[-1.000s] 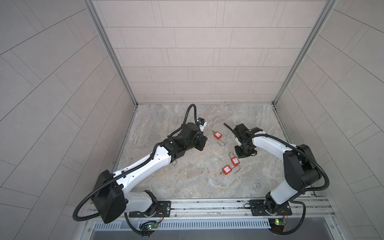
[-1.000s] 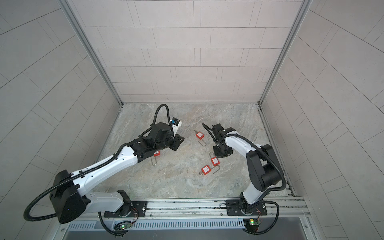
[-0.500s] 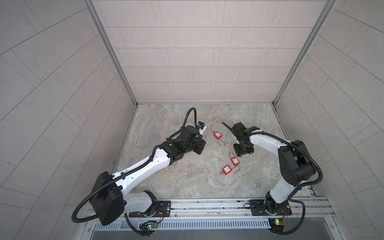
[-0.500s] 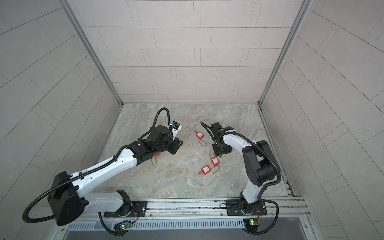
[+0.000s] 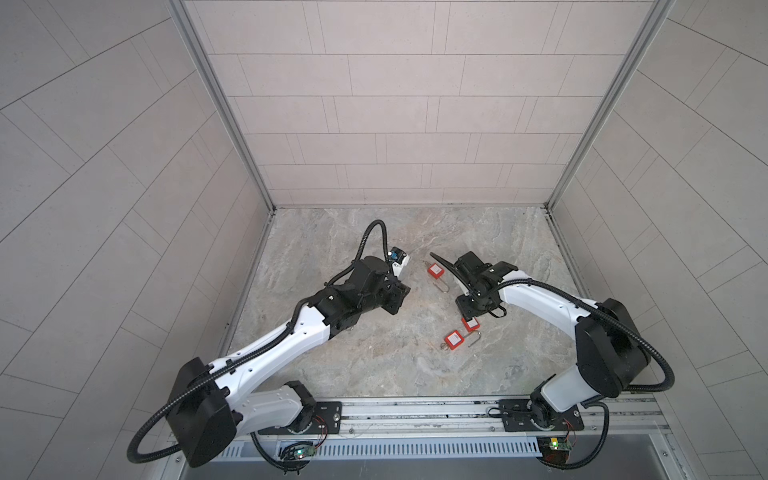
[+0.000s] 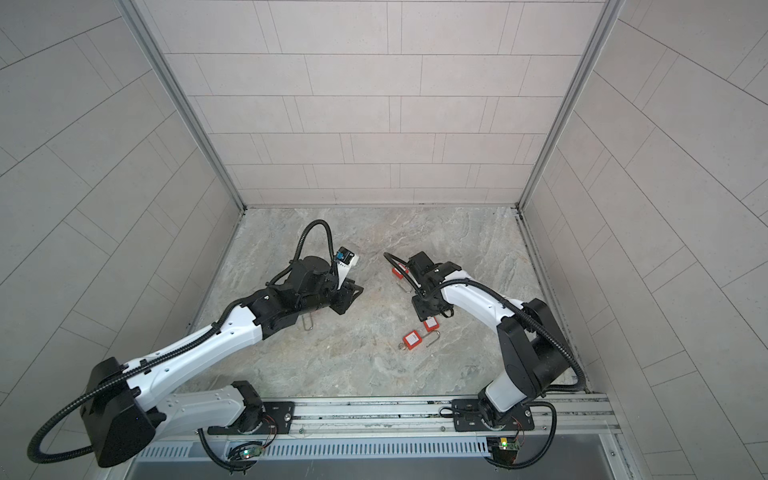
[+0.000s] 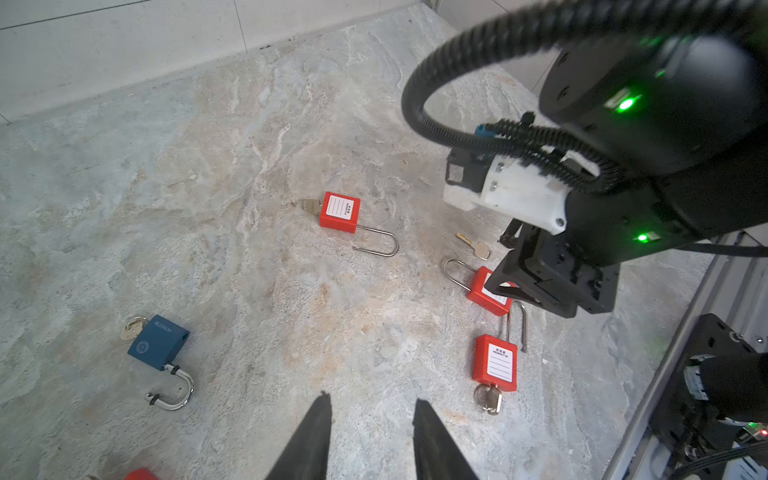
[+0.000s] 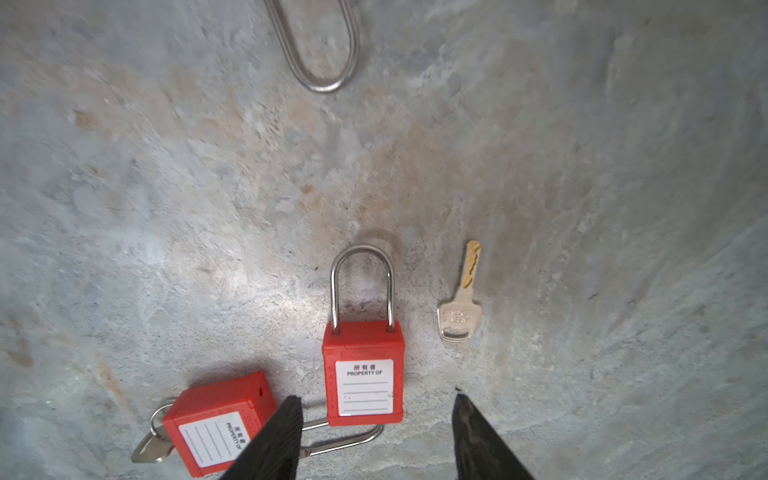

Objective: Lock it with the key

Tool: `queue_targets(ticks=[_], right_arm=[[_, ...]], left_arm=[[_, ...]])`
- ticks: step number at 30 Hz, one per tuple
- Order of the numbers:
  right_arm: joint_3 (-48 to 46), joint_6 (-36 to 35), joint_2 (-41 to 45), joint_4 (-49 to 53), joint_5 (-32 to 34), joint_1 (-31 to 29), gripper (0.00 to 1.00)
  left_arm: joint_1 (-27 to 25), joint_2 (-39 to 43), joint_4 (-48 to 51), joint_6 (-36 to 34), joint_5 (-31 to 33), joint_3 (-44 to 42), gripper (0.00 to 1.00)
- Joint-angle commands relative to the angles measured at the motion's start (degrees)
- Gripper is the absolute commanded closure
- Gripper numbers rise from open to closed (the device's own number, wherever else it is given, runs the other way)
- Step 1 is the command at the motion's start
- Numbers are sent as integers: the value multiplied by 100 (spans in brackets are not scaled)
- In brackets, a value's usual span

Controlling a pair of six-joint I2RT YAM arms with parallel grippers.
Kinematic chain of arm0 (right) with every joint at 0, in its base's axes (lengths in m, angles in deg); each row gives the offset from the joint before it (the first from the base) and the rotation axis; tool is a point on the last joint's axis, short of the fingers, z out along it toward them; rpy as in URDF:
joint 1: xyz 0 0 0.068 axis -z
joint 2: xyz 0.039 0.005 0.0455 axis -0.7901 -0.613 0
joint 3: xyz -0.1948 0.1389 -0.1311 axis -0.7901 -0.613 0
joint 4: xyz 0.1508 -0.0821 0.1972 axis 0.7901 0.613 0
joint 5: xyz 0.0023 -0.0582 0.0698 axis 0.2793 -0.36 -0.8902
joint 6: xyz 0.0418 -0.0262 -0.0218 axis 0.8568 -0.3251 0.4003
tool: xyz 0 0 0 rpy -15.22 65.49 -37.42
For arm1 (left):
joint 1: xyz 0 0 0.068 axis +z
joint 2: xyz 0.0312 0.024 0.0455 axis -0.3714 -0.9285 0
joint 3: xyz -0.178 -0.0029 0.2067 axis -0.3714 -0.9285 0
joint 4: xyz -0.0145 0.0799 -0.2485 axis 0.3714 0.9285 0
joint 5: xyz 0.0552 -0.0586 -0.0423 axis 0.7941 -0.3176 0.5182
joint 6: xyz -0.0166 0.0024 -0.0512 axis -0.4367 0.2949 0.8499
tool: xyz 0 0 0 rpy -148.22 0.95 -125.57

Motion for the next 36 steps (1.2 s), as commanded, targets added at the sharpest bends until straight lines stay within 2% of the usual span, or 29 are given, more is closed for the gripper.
queue_targets(ticks=[1,13,20,24,26,30,33,36], right_arm=[[-145,170,-118,-33,23,-42,40],[-219,537,-743,-227,169,-42,50],[111,719,-983,-114,468,-30,58],[347,771,-1164,-85,449,-5,59],[487,804,-1311,9,465,22,59],[699,850,-1442,174,597,78,50],[672,782,-1083,70,842,38,43],[600,664,-575,80,1012,-41,41]], left_arm=[[-7,242,-129,79,-281,-66,62],[-26,363,-133,94,-342,-85,64],[-26,560,-130,96,-337,-118,65],[-26,634,-81,84,-293,-137,66],[-26,655,-77,92,-288,-145,67],[-29,699,-28,104,-296,-161,67],[-26,737,45,78,-281,-142,67],[-26,763,115,68,-266,-161,67]])
